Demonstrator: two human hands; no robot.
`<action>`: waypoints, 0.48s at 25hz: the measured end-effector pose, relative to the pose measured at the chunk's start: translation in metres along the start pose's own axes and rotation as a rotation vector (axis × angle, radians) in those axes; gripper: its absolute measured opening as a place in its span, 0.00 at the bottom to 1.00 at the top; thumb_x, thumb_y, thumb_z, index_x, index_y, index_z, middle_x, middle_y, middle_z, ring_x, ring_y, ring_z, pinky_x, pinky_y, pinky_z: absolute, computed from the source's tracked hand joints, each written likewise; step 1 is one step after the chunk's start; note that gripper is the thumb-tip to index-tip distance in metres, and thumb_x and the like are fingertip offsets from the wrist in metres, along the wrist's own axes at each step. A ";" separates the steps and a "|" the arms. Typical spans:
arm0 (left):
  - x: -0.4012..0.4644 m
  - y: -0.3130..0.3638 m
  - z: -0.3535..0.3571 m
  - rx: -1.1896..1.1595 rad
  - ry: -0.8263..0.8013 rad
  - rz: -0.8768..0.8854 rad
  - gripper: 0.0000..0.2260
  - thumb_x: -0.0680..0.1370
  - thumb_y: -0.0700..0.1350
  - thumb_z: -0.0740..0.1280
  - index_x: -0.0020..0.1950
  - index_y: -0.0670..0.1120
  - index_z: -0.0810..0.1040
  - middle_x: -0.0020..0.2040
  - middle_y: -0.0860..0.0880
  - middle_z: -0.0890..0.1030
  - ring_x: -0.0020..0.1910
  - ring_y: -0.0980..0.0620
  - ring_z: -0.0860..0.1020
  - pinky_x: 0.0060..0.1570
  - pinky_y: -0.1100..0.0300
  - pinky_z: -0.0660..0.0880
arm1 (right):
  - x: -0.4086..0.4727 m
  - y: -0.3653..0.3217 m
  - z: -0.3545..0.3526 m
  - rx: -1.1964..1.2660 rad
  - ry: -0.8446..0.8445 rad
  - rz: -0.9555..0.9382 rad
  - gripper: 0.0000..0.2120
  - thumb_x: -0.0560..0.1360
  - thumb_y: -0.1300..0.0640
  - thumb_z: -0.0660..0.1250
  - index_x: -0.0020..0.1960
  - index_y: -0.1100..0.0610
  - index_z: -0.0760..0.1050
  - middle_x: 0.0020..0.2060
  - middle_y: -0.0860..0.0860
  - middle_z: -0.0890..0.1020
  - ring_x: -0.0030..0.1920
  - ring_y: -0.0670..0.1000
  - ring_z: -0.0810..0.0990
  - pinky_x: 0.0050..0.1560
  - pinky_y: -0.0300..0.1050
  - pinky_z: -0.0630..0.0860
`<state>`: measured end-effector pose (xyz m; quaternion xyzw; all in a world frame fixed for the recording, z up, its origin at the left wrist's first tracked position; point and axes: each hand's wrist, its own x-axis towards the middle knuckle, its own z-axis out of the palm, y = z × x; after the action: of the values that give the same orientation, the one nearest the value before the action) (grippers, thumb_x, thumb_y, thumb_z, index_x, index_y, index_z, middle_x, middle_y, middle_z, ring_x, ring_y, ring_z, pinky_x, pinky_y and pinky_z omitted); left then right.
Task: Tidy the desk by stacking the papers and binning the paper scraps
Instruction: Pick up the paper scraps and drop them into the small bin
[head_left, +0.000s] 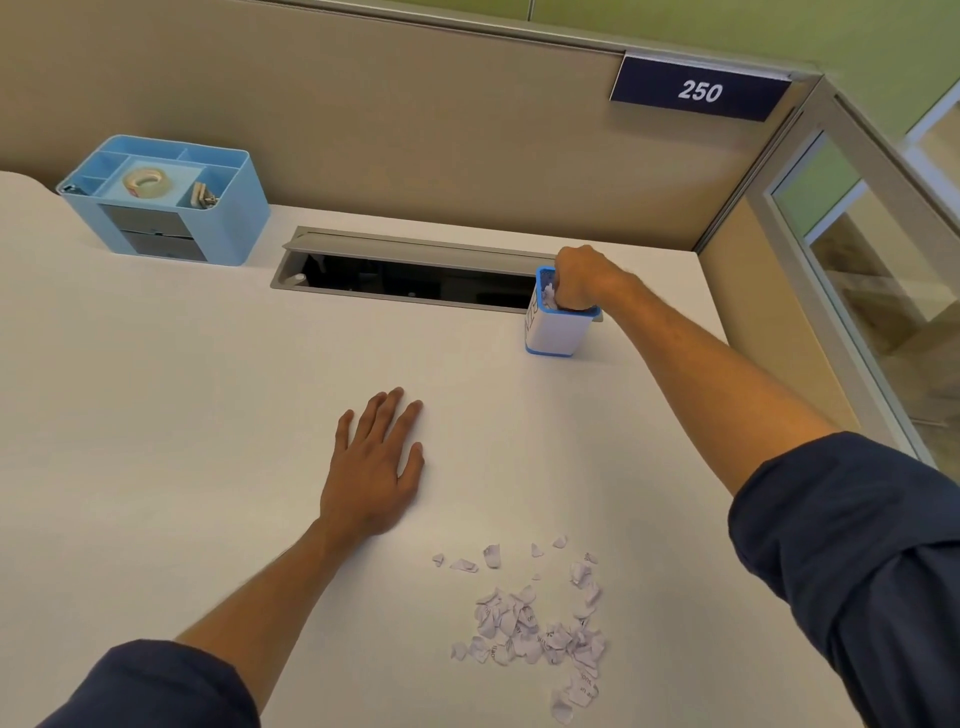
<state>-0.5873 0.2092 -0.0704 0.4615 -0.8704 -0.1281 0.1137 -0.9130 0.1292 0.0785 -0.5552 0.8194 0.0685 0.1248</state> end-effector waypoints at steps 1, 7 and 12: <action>0.000 0.000 0.000 0.000 0.000 0.000 0.26 0.80 0.57 0.46 0.79 0.54 0.56 0.80 0.53 0.53 0.79 0.54 0.48 0.77 0.48 0.44 | 0.000 0.001 0.000 0.011 0.011 0.003 0.16 0.76 0.57 0.68 0.60 0.63 0.73 0.56 0.60 0.79 0.48 0.55 0.77 0.45 0.45 0.72; 0.000 0.000 0.000 0.002 0.001 0.000 0.27 0.80 0.57 0.46 0.79 0.54 0.57 0.80 0.53 0.54 0.79 0.54 0.49 0.77 0.48 0.44 | -0.032 0.007 -0.018 0.144 0.221 -0.001 0.10 0.73 0.60 0.67 0.52 0.60 0.82 0.52 0.58 0.84 0.49 0.56 0.81 0.39 0.48 0.76; 0.000 0.001 -0.001 -0.006 0.004 0.006 0.27 0.80 0.57 0.46 0.79 0.53 0.58 0.80 0.52 0.55 0.79 0.53 0.50 0.77 0.47 0.45 | -0.109 0.011 0.022 0.420 0.384 -0.060 0.11 0.74 0.52 0.67 0.53 0.52 0.83 0.52 0.51 0.84 0.52 0.54 0.81 0.47 0.45 0.76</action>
<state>-0.5881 0.2097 -0.0692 0.4589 -0.8712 -0.1295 0.1171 -0.8818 0.2356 0.0875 -0.5440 0.8075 -0.2131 0.0816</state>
